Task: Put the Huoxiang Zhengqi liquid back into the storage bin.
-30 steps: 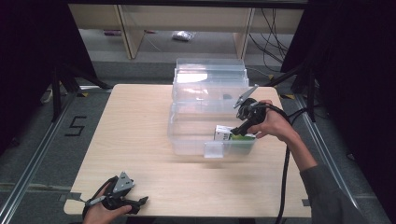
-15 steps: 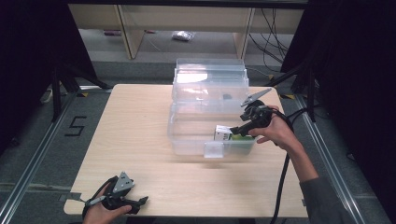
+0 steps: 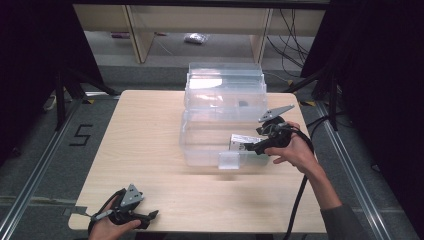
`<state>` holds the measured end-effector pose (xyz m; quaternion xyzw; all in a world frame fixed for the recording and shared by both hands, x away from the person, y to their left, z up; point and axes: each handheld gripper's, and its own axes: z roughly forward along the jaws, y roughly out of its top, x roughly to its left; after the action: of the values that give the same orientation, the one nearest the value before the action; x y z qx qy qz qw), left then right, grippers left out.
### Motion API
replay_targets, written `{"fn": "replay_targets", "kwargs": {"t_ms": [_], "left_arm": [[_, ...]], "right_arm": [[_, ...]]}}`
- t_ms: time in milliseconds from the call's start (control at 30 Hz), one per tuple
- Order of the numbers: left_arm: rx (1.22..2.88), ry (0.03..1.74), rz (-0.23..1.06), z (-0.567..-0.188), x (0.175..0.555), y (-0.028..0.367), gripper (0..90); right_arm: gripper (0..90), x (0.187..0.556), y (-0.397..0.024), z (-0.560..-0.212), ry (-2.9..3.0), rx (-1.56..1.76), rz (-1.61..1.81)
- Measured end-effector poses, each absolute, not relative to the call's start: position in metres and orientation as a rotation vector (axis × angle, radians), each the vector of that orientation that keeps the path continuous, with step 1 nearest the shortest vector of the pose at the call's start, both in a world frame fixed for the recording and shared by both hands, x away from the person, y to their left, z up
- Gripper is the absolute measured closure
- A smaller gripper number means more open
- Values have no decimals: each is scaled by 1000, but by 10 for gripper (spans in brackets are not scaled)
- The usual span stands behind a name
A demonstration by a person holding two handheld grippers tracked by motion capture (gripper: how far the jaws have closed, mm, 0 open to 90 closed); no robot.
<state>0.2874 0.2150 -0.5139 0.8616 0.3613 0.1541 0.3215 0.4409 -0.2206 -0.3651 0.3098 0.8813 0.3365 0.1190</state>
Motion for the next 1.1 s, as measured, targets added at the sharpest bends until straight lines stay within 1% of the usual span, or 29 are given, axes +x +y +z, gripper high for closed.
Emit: {"fn": "replay_targets", "kwargs": {"t_ms": [33, 100, 133, 333, 500, 733, 833, 1100], "left_arm": [[2235, 970, 403, -515, 287, 213, 164], [2268, 942, 398, -514, 287, 214, 163], [2267, 947, 392, -514, 287, 214, 163], [2269, 944, 398, -514, 287, 214, 163], [2267, 947, 397, -514, 287, 215, 164], [2279, 946, 396, -514, 287, 215, 163], [2280, 945, 397, -513, 287, 215, 163], [2282, 944, 397, -513, 287, 215, 164]], "right_arm": [[240, 440, -220, -367, 2579, 923, 1007], [235, 441, -224, -369, 2577, 911, 987], [223, 440, -225, -370, 2562, 957, 986], [207, 436, -229, -374, 2537, 980, 1024], [203, 431, -229, -376, 2548, 947, 1016], [194, 419, -226, -378, 2549, 917, 1029], [191, 412, -224, -380, 2529, 960, 1062], [187, 400, -229, -385, 2513, 931, 1083]]}}
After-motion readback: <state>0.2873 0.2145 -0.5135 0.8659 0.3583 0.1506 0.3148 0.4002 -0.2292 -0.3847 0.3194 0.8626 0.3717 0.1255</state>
